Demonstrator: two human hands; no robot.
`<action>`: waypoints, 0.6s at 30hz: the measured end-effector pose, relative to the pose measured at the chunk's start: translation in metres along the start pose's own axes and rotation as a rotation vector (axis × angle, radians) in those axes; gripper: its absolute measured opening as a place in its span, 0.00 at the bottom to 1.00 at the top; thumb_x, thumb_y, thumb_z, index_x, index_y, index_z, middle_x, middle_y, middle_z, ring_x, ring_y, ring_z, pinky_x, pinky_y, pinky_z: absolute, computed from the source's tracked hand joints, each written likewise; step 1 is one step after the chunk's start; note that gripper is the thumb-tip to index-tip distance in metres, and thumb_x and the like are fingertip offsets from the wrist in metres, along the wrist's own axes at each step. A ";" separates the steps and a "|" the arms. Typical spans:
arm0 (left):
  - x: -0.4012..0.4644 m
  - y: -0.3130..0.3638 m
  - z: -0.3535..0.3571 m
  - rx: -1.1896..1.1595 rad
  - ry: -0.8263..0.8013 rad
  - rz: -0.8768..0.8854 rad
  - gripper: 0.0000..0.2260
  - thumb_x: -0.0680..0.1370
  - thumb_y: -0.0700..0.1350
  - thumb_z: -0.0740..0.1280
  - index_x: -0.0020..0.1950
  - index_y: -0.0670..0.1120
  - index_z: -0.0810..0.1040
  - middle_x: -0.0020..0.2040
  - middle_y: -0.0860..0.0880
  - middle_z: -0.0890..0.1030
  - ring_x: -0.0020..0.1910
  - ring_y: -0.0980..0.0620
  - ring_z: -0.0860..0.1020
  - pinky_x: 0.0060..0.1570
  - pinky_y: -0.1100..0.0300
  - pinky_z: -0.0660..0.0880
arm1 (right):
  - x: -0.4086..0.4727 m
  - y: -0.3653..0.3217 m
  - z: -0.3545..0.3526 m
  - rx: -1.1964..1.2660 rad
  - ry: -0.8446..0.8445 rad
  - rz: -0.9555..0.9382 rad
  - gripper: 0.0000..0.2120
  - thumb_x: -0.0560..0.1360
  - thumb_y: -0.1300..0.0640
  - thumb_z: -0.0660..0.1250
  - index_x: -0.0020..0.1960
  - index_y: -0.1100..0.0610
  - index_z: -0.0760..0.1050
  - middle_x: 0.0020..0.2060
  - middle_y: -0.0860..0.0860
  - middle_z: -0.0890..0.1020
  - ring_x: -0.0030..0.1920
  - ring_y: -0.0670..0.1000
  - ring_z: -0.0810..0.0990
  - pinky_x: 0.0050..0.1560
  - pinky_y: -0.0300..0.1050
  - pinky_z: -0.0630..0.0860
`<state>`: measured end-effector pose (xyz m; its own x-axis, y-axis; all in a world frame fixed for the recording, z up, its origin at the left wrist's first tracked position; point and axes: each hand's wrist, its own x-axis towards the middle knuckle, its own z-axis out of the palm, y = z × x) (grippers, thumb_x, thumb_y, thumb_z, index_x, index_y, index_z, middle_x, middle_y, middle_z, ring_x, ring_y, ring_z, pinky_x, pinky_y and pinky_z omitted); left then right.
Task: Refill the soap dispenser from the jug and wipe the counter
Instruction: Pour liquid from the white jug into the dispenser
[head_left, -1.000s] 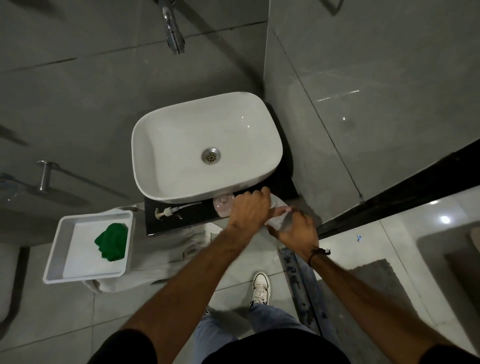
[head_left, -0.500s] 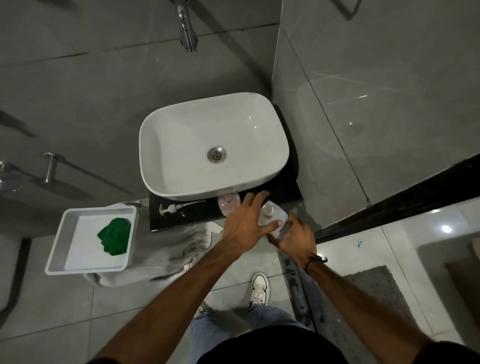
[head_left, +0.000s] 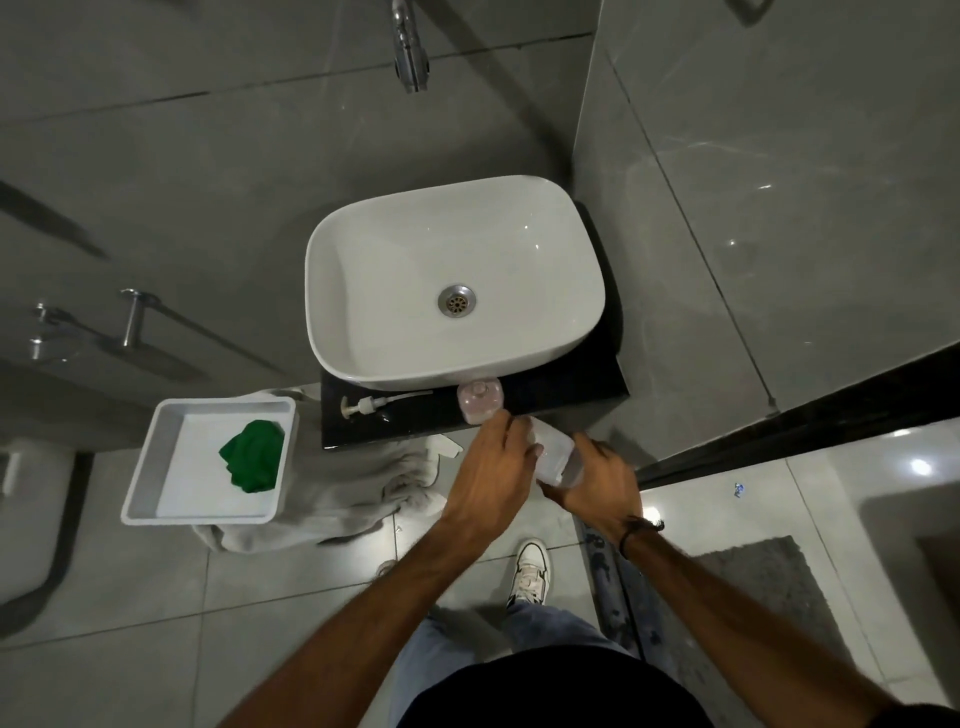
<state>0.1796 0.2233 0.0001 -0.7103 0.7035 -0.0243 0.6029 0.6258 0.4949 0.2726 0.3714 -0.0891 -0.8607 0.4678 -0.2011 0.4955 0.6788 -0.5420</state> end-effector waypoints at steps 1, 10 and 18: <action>-0.006 -0.004 0.002 -0.029 0.018 -0.044 0.12 0.83 0.44 0.63 0.63 0.39 0.75 0.59 0.40 0.77 0.53 0.43 0.78 0.50 0.57 0.75 | 0.001 -0.002 0.002 -0.015 -0.016 -0.029 0.31 0.64 0.40 0.79 0.59 0.54 0.73 0.52 0.54 0.83 0.52 0.56 0.82 0.51 0.47 0.79; -0.027 -0.049 0.009 -0.077 0.182 -0.387 0.21 0.83 0.59 0.53 0.57 0.43 0.73 0.50 0.46 0.76 0.45 0.52 0.74 0.43 0.59 0.70 | -0.002 -0.019 0.018 -0.019 -0.124 -0.030 0.30 0.63 0.40 0.78 0.57 0.51 0.71 0.51 0.52 0.83 0.53 0.55 0.82 0.49 0.48 0.80; 0.012 -0.153 0.011 -0.097 0.231 -0.557 0.10 0.81 0.39 0.66 0.59 0.36 0.73 0.55 0.34 0.77 0.54 0.35 0.75 0.53 0.44 0.73 | 0.000 -0.012 0.013 -0.008 -0.123 0.044 0.32 0.63 0.39 0.79 0.60 0.51 0.71 0.53 0.50 0.82 0.56 0.52 0.82 0.54 0.46 0.81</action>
<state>0.0826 0.1396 -0.0861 -0.9762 0.1817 -0.1187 0.0903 0.8375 0.5390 0.2654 0.3556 -0.0936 -0.8458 0.4245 -0.3232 0.5335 0.6639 -0.5241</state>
